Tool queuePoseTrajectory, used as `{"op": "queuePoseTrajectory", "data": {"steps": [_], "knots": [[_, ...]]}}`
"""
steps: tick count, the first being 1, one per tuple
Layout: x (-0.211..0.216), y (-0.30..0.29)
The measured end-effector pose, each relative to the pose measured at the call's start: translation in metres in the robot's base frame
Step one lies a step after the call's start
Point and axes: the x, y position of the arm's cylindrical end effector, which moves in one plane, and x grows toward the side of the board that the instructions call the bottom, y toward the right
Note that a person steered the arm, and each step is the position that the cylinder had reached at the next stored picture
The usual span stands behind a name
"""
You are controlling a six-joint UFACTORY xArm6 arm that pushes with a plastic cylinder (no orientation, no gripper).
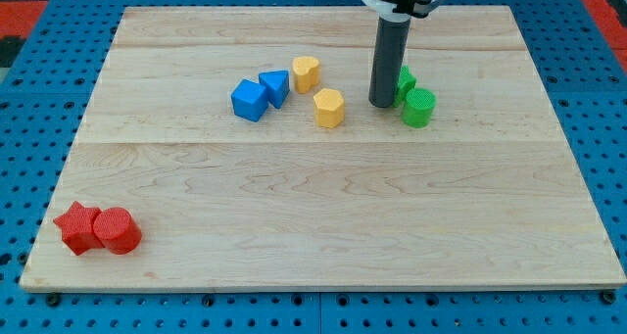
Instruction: Move the yellow hexagon towards the red circle and red star
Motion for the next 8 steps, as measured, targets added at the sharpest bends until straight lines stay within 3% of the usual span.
{"op": "queuePoseTrajectory", "data": {"steps": [2,4,5,6,8], "knots": [[0.007,-0.03],[0.035,-0.121],[0.03,-0.109],[0.024,-0.135],[0.057,-0.261]]}}
